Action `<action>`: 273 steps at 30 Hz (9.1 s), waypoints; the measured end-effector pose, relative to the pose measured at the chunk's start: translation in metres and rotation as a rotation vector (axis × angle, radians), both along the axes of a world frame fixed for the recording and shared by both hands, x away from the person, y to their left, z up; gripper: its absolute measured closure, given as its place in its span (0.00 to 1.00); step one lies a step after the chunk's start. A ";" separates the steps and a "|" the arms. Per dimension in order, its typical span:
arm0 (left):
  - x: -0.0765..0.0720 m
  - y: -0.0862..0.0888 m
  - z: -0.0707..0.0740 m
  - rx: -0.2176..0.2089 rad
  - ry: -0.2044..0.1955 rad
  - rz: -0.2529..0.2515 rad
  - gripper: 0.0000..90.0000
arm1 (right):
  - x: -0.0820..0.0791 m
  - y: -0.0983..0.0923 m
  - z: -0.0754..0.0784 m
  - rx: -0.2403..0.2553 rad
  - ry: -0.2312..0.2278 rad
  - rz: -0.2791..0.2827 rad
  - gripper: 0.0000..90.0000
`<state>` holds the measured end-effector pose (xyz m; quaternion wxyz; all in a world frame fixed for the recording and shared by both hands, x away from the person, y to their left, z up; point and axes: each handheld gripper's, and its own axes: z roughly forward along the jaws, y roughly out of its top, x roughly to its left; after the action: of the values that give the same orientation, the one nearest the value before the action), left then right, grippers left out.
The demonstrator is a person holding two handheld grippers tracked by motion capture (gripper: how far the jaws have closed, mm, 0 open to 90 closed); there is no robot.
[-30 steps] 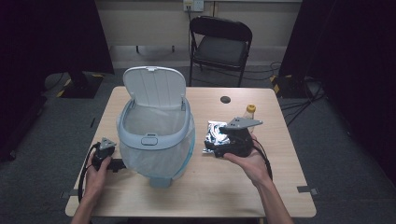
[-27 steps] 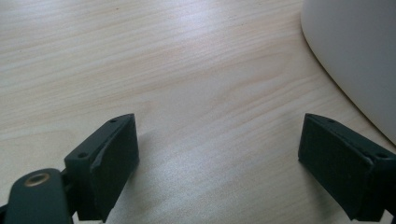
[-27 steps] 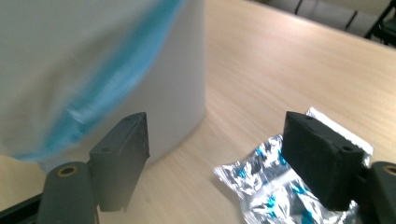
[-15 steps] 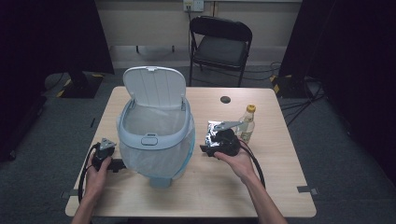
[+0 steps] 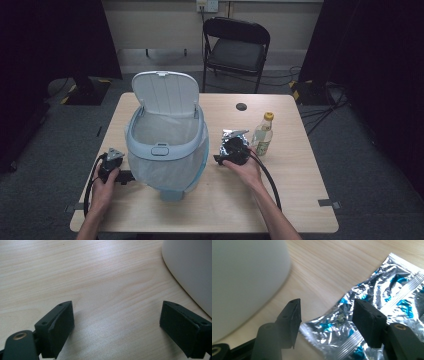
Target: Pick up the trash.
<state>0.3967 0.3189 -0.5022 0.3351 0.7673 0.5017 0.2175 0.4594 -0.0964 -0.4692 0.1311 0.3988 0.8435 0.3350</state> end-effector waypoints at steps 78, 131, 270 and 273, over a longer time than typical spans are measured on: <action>0.000 0.000 0.000 0.000 0.000 0.002 0.13 | -0.018 -0.033 0.001 0.161 -0.026 -0.110 1.00; 0.000 0.000 0.000 0.000 0.000 0.004 0.13 | -0.085 -0.069 0.134 0.454 -0.314 0.023 1.00; 0.000 -0.001 0.000 0.012 -0.003 0.009 0.12 | -0.060 -0.080 0.110 0.385 -0.207 -0.007 0.61; 0.000 -0.001 0.000 0.012 -0.004 0.010 0.12 | -0.061 -0.088 0.096 0.351 -0.204 -0.045 0.58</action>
<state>0.3967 0.3182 -0.5019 0.3305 0.7664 0.5034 0.2235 0.3986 -0.1844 -0.3728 0.1518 0.3984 0.7452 0.5127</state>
